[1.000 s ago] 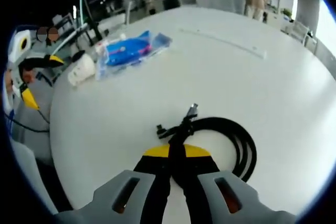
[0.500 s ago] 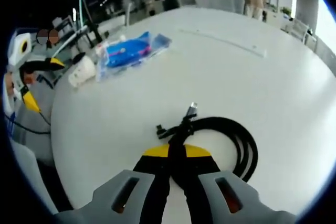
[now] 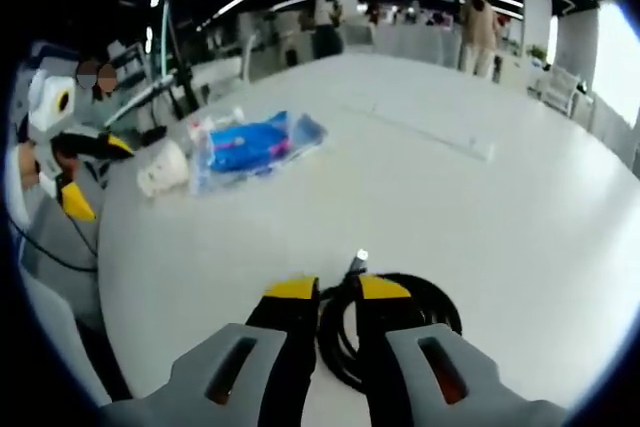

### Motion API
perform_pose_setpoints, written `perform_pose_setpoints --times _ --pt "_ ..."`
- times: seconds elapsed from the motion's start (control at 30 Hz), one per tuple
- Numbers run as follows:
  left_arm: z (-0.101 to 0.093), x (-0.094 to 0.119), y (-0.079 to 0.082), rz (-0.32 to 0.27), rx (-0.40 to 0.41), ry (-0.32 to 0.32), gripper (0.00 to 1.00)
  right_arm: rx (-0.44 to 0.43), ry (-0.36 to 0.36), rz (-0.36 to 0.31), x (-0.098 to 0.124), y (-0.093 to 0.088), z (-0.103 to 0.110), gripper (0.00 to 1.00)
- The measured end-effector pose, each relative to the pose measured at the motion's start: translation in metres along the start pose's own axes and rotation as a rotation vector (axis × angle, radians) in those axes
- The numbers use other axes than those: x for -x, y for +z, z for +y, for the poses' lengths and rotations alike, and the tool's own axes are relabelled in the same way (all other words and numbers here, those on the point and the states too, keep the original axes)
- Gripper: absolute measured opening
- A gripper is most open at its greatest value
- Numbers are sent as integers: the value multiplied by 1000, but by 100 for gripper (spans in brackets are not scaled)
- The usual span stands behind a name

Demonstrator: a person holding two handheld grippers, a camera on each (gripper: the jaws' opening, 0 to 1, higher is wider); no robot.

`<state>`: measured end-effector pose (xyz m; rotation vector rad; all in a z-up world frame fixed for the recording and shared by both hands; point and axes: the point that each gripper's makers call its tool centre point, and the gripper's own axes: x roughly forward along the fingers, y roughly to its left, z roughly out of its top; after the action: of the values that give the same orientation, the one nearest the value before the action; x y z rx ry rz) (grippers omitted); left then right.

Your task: Arrange the tabletop items into an orderly group along one side of the table until the central work area is clear of visible clutter.

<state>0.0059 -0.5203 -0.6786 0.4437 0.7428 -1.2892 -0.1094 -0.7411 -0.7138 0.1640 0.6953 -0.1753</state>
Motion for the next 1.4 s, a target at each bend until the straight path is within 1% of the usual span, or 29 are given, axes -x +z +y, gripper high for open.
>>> perform_pose_setpoints --times 0.13,0.23,0.27,0.3,0.33,0.37,0.4,0.47,0.5,0.53,0.6,0.63,0.67,0.73,0.77,0.83,0.9,0.97,1.0,1.1,1.13,1.17,1.23,1.3,1.33,1.4 --pt "2 0 1 -1 -2 8 88 16 20 -45 8 20 3 13" --pt "1 0 2 -4 -3 8 88 18 34 -70 13 35 5 15" --pt "2 1 2 -6 -6 11 87 16 43 -82 15 40 6 17" --pt "2 2 3 -9 -7 12 88 17 73 -112 17 51 11 21" --pt "2 3 2 -13 -5 14 87 15 88 -123 18 56 14 27" --pt "2 3 2 -17 -2 14 87 15 96 -125 20 61 15 31" --pt "1 4 2 -23 6 13 87 25 117 -133 22 69 19 34" --pt "4 5 2 -34 18 25 89 33 171 -147 26 80 28 40" --pt "7 7 2 -45 23 42 92 52 173 -162 30 89 29 42" --pt "8 8 2 -50 27 45 92 88 184 -179 35 98 30 42" --pt "6 11 3 -58 39 34 91 105 206 -188 41 110 33 43" --pt "6 12 3 -60 44 29 91 134 234 -213 45 121 35 45" --pt "5 12 3 -60 43 29 92 143 245 -225 47 125 35 47" --pt "5 14 2 -55 38 36 91 156 235 -212 50 133 29 50" --pt "5 15 1 -53 38 36 91 180 233 -215 54 140 26 50" --pt "5 16 1 -58 43 39 91 192 234 -226 60 152 22 48" --pt "6 16 0 -61 48 41 91 210 233 -236 66 167 18 48" --pt "7 16 0 -61 50 44 90 230 223 -278 71 184 15 48" --pt "8 15 0 -61 52 45 90 225 229 -294 75 193 14 47" --pt "8 14 1 -68 56 46 90 231 247 -316 81 210 17 47" --pt "7 14 2 -70 58 44 89 249 253 -325 83 215 19 48" --pt "5 13 2 -69 61 37 89 289 266 -344 86 222 22 48" --pt "2 11 1 -59 59 30 89 318 270 -359 90 230 22 47" --pt "2 10 0 -52 55 31 88 326 265 -356 92 234 19 46" --pt "2 10 1 -52 56 30 88 324 267 -358 93 236 17 46" --pt "3 9 6 -70 77 31 87 306 274 -361 92 239 15 45"
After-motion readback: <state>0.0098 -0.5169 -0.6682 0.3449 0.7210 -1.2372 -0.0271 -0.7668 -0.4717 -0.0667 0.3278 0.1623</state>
